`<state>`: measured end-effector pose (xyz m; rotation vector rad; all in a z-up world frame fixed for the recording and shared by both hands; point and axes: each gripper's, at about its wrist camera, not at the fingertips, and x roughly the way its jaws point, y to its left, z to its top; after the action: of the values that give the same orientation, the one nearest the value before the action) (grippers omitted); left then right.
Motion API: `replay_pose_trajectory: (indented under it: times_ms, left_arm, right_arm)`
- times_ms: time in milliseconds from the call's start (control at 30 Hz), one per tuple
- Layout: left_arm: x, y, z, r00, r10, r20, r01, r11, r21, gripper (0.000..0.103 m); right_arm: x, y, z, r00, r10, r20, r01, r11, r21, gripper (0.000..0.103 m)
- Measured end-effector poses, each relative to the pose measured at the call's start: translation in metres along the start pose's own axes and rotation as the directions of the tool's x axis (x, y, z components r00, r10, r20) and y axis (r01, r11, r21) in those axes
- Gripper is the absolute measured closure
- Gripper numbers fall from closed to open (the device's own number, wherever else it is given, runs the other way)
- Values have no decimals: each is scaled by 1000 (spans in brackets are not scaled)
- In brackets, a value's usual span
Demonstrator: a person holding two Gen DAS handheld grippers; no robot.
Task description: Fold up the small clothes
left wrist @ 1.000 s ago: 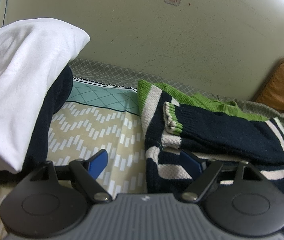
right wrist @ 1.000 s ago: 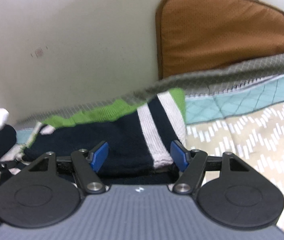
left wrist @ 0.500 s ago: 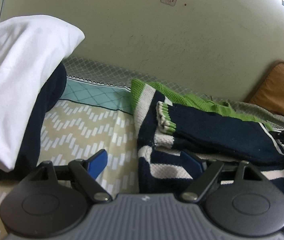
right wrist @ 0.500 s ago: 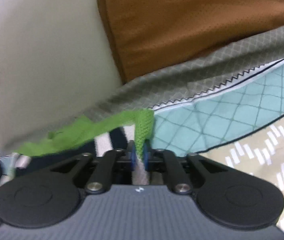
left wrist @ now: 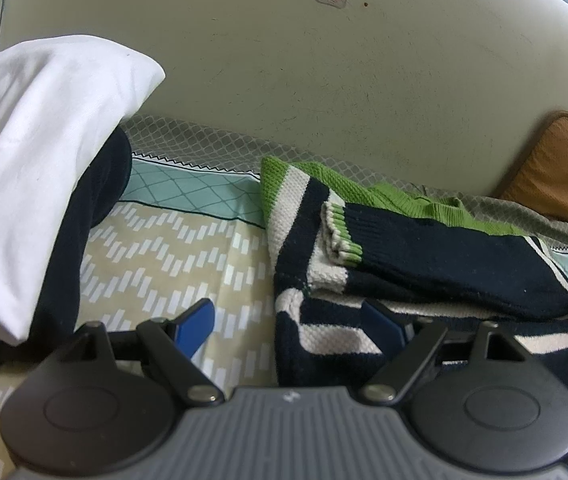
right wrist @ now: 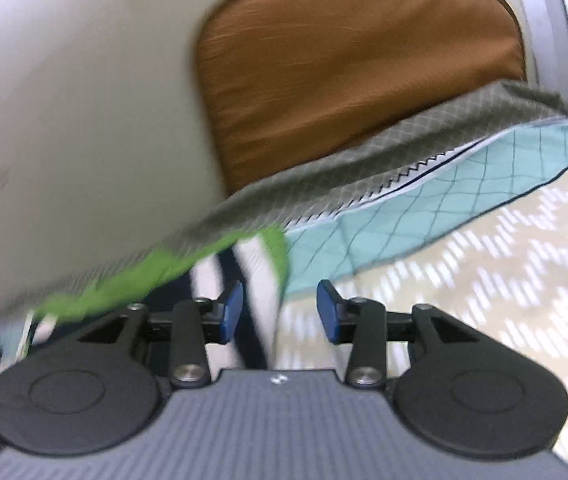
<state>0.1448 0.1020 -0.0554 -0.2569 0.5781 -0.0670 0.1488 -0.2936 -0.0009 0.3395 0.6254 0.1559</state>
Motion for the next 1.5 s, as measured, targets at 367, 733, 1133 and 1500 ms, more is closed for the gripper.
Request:
replay_pose_trajectory:
  times_ms: [367,733,1133,1500]
  left_arm:
    - [1,4,0,1000,-25,8,25,1000,-11,17]
    - [-84,25,-25,986,-166,-22,167,986,20,20]
    - [-178,39,-116,947,-198,-253,217,975,46,44]
    - [-209,41,-122,927,-311,-209,307,950,-53,91]
  right_arm:
    - [-96,4,-70,994,24,-110,-40,988,-147,61]
    - [-178,-40,-106,962,248,-119,-252,967,-23,61]
    - [-208,-56,-144,877,394,-276,-412,911,-9,64]
    - [-221,-45,-162,850,478,-223,-496,868,-29,87]
